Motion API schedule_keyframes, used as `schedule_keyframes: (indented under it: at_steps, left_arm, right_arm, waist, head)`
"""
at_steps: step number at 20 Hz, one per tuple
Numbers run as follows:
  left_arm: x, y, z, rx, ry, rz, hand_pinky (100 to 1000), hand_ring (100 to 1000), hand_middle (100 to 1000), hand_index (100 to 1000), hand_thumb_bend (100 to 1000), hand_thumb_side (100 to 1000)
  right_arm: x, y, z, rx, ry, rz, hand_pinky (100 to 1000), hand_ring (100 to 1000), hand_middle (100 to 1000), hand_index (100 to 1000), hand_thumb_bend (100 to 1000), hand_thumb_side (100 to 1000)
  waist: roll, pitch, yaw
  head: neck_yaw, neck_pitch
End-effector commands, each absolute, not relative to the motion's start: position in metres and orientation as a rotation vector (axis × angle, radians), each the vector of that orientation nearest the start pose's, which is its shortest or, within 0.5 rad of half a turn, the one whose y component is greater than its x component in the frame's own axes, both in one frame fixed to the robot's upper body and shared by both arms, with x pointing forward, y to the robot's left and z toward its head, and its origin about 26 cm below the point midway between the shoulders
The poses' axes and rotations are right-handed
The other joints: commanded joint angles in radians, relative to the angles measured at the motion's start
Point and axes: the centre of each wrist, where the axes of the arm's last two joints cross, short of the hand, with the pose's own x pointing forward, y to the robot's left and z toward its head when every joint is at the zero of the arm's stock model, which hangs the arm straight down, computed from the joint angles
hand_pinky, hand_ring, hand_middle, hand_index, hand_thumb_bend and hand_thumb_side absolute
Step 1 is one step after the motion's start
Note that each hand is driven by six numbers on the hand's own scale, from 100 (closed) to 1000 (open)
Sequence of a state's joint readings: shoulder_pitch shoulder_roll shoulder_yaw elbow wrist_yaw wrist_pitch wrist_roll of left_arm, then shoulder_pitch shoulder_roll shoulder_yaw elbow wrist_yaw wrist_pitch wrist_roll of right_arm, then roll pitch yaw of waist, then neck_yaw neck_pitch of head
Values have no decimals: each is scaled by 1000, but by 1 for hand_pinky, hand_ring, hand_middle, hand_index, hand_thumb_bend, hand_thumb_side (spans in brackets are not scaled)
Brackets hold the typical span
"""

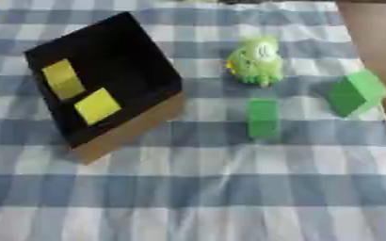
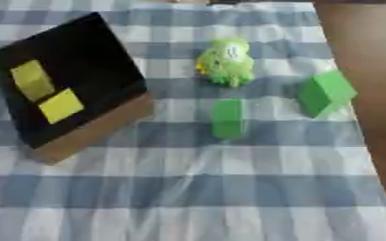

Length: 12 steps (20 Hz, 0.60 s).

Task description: Pick up objects on the table and place them in the box.

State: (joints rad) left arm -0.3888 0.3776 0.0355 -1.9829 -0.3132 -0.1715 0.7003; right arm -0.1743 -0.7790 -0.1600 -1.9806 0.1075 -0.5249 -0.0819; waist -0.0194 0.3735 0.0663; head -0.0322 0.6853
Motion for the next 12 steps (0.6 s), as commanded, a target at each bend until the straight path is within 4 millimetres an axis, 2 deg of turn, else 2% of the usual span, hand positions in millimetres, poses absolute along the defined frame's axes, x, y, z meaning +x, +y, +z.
schedule_keyframes:
  at_steps: [1,5,9,10,12]
  left_arm:
    - [305,270,238,-1006,3293,-313,744,910,770,814,589,641]
    - [305,271,238,-1013,3293,-309,744,910,770,814,587,641]
    - [304,272,237,-1029,3289,-299,744,910,770,814,588,640]
    - [304,273,237,-1035,3287,-296,744,910,770,814,588,640]
    - [304,274,237,-1046,3285,-290,744,910,770,815,588,640]
  right_arm:
    - [273,-364,254,825,3124,-1144,873,786,745,888,100,508]
    - [271,-367,257,865,3101,-1175,871,791,749,889,100,488]
    - [268,-374,265,941,3031,-1274,870,800,759,894,100,395]
    - [267,-375,268,964,3009,-1307,870,807,767,897,100,312]
    - [265,-379,273,1012,2953,-1381,871,821,784,909,100,230]
  waist:
    - [-1,-22,-2]
    - [-4,-25,-6]
    - [-11,-30,-14]
    - [-13,-32,-16]
    - [-17,-34,-21]
  head:
    - [-3,0]
    - [-6,5]
    - [-17,10]
    - [-21,12]
    - [-25,13]
